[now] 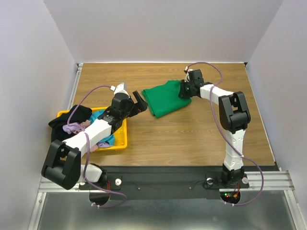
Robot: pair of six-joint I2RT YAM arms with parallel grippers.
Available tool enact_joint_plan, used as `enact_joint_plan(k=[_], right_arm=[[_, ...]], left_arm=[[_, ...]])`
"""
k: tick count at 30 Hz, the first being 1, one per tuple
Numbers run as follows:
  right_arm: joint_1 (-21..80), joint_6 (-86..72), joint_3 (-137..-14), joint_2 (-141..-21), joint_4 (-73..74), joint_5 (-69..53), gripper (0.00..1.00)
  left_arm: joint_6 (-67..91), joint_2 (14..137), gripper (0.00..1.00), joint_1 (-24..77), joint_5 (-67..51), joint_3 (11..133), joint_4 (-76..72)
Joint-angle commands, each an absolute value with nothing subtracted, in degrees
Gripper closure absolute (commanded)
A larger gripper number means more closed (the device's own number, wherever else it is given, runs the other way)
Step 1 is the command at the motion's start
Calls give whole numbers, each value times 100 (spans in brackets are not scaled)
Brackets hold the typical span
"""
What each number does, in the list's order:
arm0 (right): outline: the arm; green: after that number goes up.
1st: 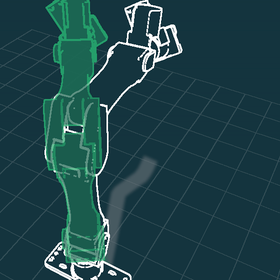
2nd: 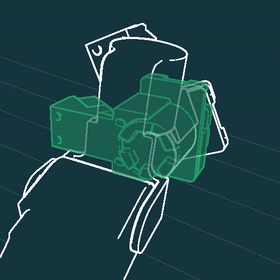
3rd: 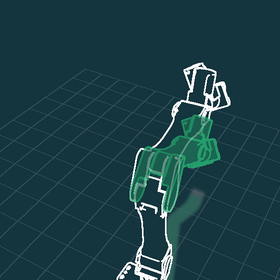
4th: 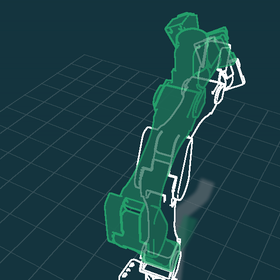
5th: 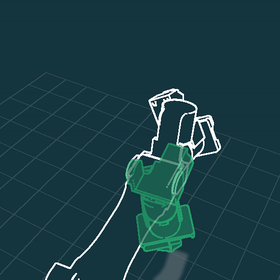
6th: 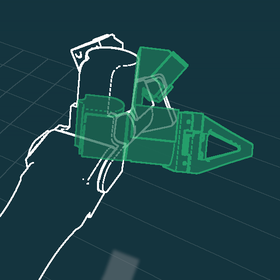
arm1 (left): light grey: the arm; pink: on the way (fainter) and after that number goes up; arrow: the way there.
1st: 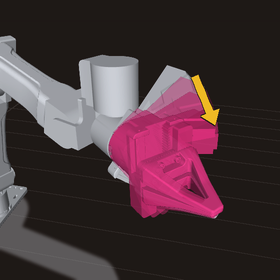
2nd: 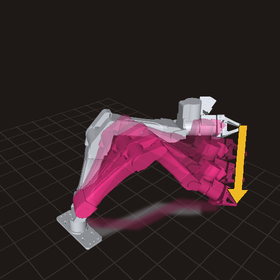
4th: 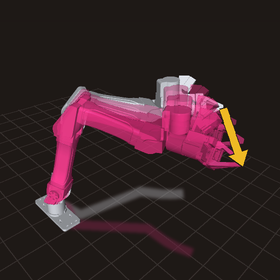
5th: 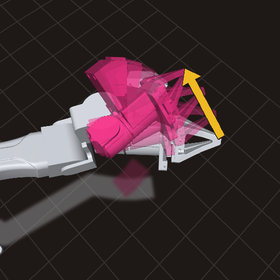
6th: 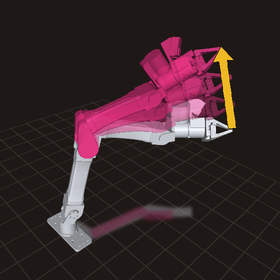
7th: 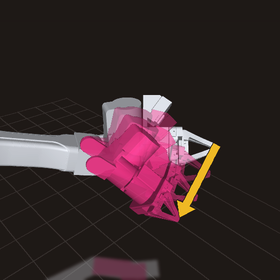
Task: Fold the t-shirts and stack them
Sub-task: Neatly place the folded tshirt to the corner
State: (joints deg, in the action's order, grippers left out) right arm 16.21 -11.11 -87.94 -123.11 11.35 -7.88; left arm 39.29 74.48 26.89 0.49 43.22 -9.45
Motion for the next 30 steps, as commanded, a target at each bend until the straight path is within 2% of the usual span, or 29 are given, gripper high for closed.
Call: enact_joint_plan(k=[1,2,3,13,20,23,30], right_arm=[[1652,-1318,-8115,-11859,1336,-941,81],[1652,-1362,-7921,-11674,1353,-853,86],[1644,-1415,-7728,-11315,1371,-748,99],[1310,-2275,-5942,-9187,3136,1702,99],[766,-2768,-6012,-9167,4235,2820,100],[213,-2734,-6012,-9193,4560,3207,100],[-825,-2330,-6309,-9649,4632,4165,100]], left_arm=[[3990,7050,1,2689,290,4157,-1011],[3990,7014,1,2689,299,4096,-1019],[3982,6979,1,2689,316,4078,-1020],[3806,6961,1,2689,88,4025,-958],[3709,6908,1,2689,193,4113,-914],[3674,6803,1,2689,246,4078,-914],[3560,6758,1,2681,475,4253,-879]])
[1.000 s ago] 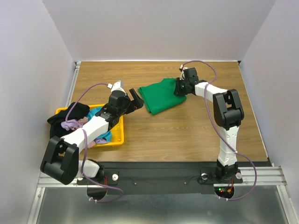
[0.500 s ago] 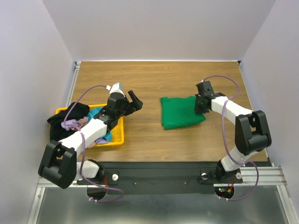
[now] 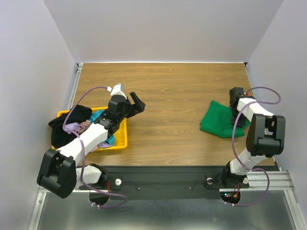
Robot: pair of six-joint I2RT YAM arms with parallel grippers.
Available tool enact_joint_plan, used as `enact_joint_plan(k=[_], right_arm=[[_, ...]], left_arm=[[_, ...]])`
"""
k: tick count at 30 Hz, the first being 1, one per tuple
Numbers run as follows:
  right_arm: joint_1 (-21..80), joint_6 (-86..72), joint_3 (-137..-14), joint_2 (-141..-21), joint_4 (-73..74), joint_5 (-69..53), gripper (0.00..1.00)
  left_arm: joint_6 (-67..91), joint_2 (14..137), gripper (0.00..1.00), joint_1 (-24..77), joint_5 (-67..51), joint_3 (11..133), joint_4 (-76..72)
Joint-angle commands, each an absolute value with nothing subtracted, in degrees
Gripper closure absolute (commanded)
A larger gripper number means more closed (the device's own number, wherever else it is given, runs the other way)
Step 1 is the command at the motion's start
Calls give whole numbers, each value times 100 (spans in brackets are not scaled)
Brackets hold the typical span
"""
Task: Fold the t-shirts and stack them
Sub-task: Neatly place the folded tshirt to the corner
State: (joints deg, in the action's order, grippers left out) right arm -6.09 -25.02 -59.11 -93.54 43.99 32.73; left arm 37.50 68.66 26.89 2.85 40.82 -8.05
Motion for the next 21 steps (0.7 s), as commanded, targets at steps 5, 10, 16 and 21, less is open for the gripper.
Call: enact_joint_plan(k=[5,10,16,21], right_arm=[[-896,-1899,-6899,-10221,4369,4340,100],[-1054,-1310,-7233,-10757,3403,4298,100],[-1309,-1090,-8006,-11477,3138,4299,100],[-1354,-1134,-8252,-11663,2980,2806,100]], left_arm=[[3463,6855,1,2681,475,4412,-879],[3437,6899,1,2672,694,4473,-844],[3349,6970,1,2654,844,4623,-677],[3392,7040,1,2628,844,4711,-694]])
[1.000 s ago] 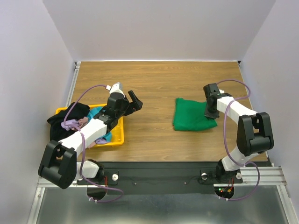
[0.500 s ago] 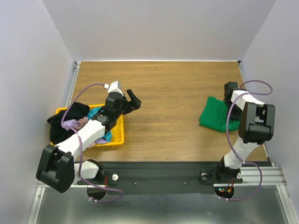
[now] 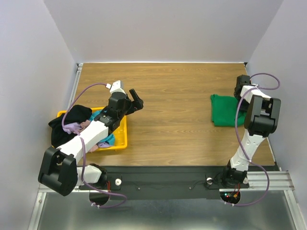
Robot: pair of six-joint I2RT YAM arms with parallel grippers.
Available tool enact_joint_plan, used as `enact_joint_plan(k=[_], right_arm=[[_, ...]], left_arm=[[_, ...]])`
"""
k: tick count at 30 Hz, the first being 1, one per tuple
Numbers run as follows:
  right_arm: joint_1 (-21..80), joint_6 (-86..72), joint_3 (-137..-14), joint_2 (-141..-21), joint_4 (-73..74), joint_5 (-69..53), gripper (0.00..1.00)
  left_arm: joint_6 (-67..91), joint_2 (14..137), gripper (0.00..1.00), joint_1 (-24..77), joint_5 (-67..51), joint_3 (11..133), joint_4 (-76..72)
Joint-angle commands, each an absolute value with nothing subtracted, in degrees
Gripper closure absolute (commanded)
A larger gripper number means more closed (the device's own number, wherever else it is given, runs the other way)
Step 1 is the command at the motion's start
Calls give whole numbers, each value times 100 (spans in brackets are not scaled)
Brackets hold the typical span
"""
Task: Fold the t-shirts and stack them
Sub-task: Neatly place the folded tshirt to the corner
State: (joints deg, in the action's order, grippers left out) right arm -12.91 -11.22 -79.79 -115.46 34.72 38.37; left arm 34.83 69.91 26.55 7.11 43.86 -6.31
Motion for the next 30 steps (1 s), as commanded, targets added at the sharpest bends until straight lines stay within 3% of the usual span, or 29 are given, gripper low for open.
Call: enact_joint_plan(k=[1,5,9,17,30], right_arm=[[-1354,-1160,-8262,-11689,2979,2560,100],[-1327,-1555,-8218,-11751,2927,1490,100],[-1222,-2003,-8446,-12066,2927,1301,100],[-1283,-1513,-8560,-12094,2988,2722,99],[-1661,-484,-9149,-12067,3041,3577,99]], left_arm=[[3384,7084,1,2628,852,4737,-694],[3410,7207,1,2610,861,4834,-712],[3428,7382,1,2593,791,4983,-686],[3375,7357,1,2566,949,4966,-528],[3314,7163,1,2549,1055,4939,-431]])
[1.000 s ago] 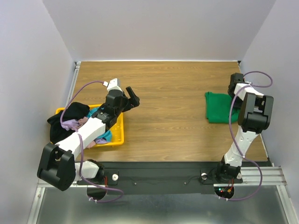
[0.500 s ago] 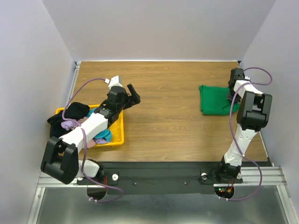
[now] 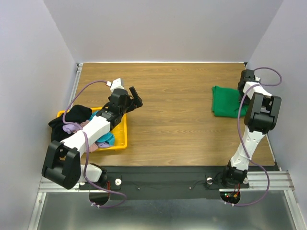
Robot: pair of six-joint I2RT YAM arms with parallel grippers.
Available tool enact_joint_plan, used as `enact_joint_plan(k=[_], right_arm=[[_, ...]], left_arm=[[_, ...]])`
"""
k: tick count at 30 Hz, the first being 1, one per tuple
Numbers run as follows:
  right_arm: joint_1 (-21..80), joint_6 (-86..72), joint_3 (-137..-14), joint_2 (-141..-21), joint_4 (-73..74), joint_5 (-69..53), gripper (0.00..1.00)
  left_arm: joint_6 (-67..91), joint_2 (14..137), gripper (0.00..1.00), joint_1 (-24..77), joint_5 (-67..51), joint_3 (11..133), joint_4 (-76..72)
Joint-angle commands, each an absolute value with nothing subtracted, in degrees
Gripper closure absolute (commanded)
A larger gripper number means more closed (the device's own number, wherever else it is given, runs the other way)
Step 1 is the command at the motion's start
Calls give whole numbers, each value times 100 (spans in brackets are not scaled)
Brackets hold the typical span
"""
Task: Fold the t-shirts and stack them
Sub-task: Neatly place the folded tshirt to the corner
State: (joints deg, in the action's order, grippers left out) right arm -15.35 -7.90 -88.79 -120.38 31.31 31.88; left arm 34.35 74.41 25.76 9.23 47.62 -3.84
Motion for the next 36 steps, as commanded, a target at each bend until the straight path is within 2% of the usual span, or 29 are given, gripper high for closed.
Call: enact_joint_plan(k=[1,4,6,10,12,14,21,28,32,36], right_arm=[[-1687,-457,-9176,-12102,3041,3595,98],[-1731,-256,-9360,-12234,3050,3718,97],[-1740,-194,-9456,-12269,3050,3796,88],[-1740,-141,-9554,-12287,3041,3753,46],[-1740,-176,-9597,-12217,3050,3640,39],[-1740,-185,-9606,-12095,3041,3490,0],[-1618,-369,-9369,-11357,3050,2383,0],[-706,-544,-8711,-10093,3050,1863,0],[-124,-1141,-7816,-9450,2989,1688,0],[272,-1695,-6498,-8214,2401,1137,0]], left_arm=[[3313,7146,2,2549,1072,4939,-413],[3296,7128,1,2540,1134,4948,-343],[3278,7093,1,2540,1151,4948,-325],[3287,7005,1,2540,1186,4939,-325],[3287,6970,1,2540,1195,4957,-299],[3278,6935,1,2540,1195,4975,-273],[3419,6742,1,2540,1274,5019,-35],[3656,6215,1,2540,1555,4896,482],[3902,5916,1,2540,1863,4729,878],[4157,5547,1,2531,2161,4492,1212]])
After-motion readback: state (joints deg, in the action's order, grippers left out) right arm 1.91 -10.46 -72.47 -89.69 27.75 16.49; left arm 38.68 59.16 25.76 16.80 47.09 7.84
